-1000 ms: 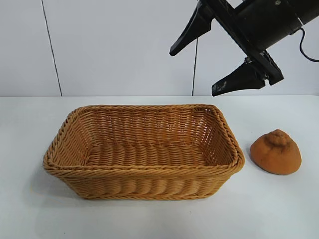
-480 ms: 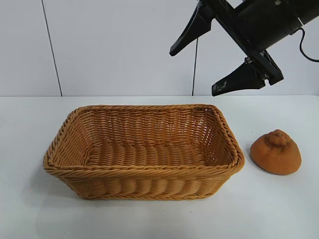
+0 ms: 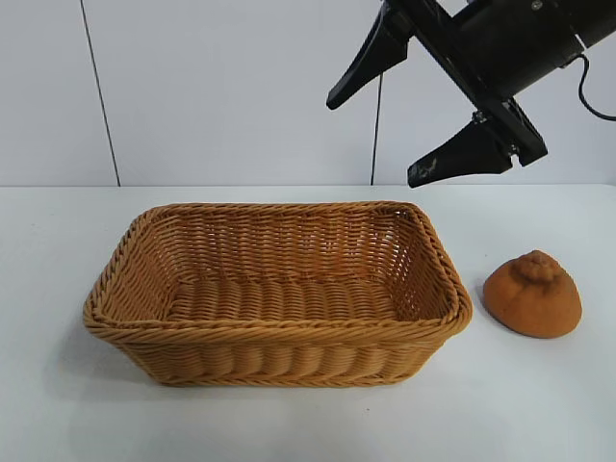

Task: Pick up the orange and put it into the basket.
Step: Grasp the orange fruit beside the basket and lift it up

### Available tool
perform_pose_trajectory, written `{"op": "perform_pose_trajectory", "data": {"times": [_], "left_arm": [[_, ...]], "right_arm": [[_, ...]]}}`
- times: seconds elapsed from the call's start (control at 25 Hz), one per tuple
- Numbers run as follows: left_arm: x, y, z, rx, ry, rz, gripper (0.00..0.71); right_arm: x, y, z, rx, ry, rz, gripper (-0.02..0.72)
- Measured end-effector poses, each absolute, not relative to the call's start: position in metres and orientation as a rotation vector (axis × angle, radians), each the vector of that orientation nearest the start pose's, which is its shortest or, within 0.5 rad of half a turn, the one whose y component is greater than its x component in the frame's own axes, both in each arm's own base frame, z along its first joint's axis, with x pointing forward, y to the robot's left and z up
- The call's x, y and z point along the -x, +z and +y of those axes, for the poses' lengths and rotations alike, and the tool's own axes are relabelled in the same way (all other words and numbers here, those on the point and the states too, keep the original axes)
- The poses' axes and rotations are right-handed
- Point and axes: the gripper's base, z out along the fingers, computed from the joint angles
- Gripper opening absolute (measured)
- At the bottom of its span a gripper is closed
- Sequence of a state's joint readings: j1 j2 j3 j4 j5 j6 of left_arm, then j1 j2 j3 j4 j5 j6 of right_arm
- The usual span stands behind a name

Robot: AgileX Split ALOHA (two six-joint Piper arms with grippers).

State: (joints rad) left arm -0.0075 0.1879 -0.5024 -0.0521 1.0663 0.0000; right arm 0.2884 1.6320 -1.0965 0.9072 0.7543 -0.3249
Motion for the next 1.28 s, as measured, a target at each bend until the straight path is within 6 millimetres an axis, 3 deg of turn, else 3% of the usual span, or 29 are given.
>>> {"op": "perform_pose_trajectory", "data": {"times": [0.24,0.4,0.64,0.92,1.08,1.28], "left_arm": [[0.001,0.278,-0.004,-0.010,-0.068,2.074,0.673],[0.006,0.278,-0.004,-0.011,-0.069,2.043,0.673],[0.006,0.278,-0.004,-0.011,-0.070,2.042,0.673],[0.006,0.278,-0.004,-0.011,-0.071,2.042,0.673],[0.006,0.278,-0.004,-0.011,-0.071,2.042,0.673],[0.006,0.278,-0.004,-0.011,-0.071,2.042,0.673]], "right_arm": [[-0.303,0.250,0.143,0.082,1.019,2.642,0.641],[-0.304,0.259,0.144,0.168,0.998,2.657,0.641],[-0.315,0.284,0.135,0.214,0.767,2.704,0.641],[-0.323,0.292,0.095,0.146,0.236,2.820,0.641],[-0.330,0.290,0.062,0.031,0.169,2.837,0.641],[-0.342,0.276,0.027,-0.093,0.218,2.871,0.641]]}}
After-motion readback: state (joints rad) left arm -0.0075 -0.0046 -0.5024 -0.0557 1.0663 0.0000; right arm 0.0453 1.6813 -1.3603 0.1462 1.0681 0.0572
